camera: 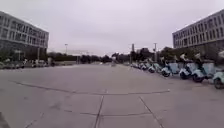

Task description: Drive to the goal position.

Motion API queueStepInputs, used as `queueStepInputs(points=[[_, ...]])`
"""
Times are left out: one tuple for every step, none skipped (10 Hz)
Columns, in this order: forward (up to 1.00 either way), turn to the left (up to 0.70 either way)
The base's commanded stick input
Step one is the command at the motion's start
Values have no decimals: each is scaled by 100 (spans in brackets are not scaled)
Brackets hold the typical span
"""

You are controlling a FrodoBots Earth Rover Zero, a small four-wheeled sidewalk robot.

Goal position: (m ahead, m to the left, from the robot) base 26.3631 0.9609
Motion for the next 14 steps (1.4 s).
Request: queueStepInputs(points=[[45, 0], [45, 0], [45, 0], [45, 0], [45, 0], [45, 0], [45, 0], [45, 0], [45, 0], [45, 0], [45, -3], [45, -15], [45, -27], [45, -27]])
